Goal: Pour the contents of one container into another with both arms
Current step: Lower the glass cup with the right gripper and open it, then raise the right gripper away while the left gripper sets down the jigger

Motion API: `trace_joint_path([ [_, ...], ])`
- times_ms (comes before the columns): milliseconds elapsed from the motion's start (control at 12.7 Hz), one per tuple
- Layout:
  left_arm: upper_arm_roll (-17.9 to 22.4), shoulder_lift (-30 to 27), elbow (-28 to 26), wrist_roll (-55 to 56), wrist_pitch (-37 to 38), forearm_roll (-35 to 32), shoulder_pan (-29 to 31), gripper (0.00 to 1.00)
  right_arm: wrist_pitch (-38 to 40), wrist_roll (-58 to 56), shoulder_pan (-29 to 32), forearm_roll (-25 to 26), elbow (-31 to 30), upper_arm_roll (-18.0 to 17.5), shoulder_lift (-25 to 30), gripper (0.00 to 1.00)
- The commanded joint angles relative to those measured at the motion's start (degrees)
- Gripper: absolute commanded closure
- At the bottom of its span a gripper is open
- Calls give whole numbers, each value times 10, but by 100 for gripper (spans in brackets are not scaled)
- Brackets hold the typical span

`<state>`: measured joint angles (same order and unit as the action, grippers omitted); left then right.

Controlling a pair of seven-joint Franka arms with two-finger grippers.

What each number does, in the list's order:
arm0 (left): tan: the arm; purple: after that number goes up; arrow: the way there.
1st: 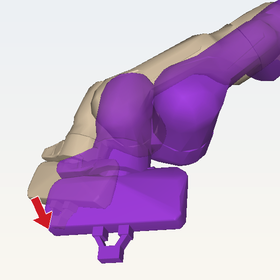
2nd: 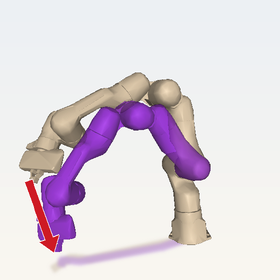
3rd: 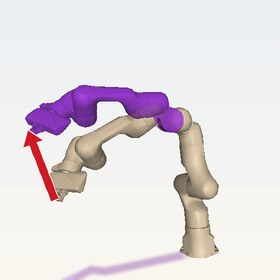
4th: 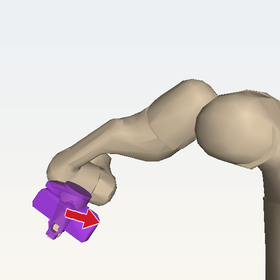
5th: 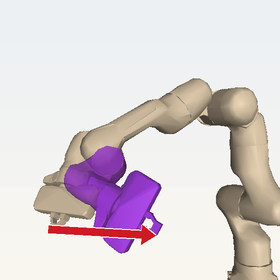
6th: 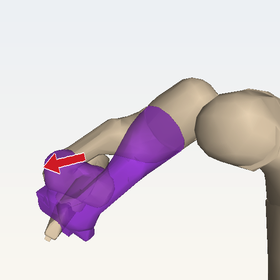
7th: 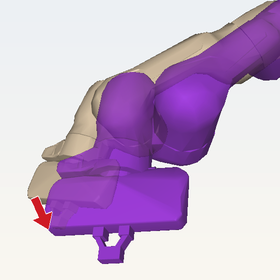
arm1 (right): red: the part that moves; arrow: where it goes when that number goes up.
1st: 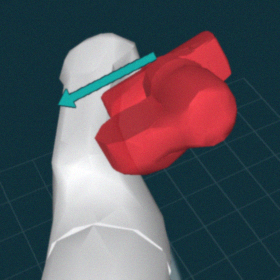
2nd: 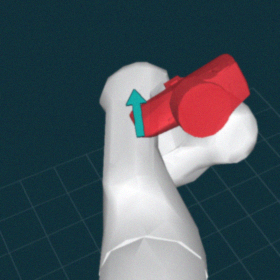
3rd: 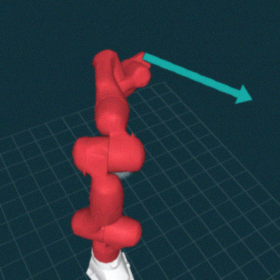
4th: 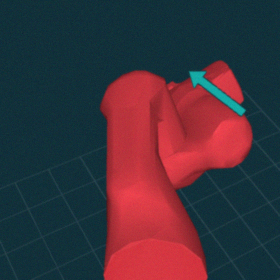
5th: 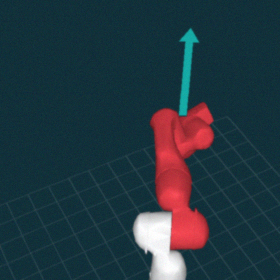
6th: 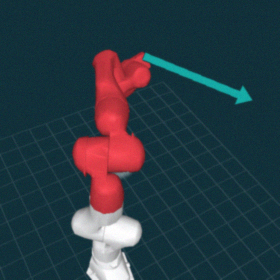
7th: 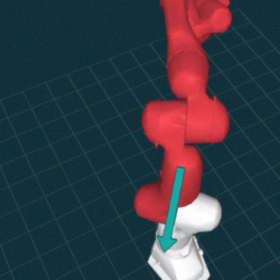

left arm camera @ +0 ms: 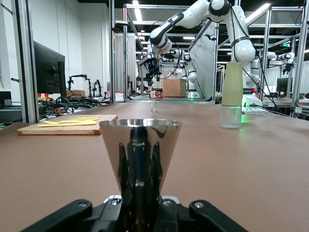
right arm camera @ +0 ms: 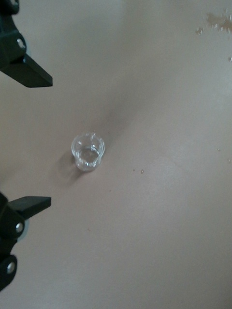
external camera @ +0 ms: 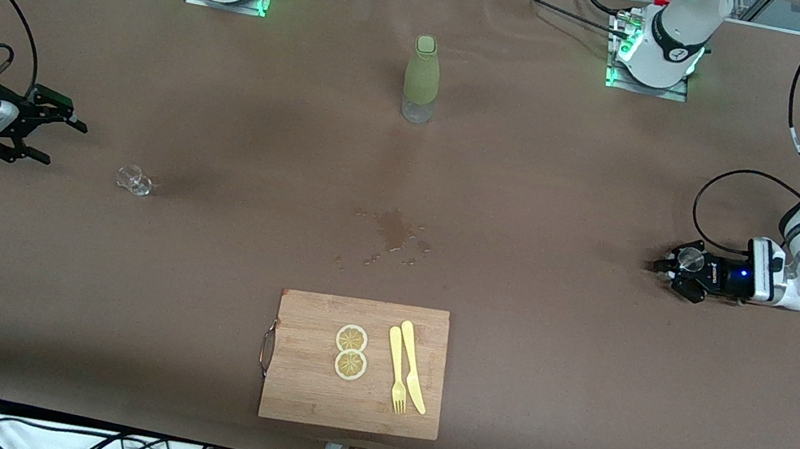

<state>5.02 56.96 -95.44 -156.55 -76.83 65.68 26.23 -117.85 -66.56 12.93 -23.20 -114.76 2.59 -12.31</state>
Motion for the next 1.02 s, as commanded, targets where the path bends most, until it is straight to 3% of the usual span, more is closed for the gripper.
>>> trace_joint_path([
  [0,2,10,12,-57,17,-16,0,44,4,181,-18,81,-14,-44,54,0],
  [78,2,10,12,-58,18,-17,1,1,8,248,-28,109,-12,-57,64,0],
  [314,7,8,18,-56,32,-17,1,0,37,452,-52,189,9,-105,77,0],
  [549,31,3,25,-52,34,-16,-5,0,88,609,-62,233,35,-132,97,0],
  [706,48,3,47,-50,33,-30,-8,0,128,692,-59,243,42,-143,123,0],
  [942,70,-13,75,-25,33,-82,-12,0,209,709,-49,244,67,-139,163,0],
])
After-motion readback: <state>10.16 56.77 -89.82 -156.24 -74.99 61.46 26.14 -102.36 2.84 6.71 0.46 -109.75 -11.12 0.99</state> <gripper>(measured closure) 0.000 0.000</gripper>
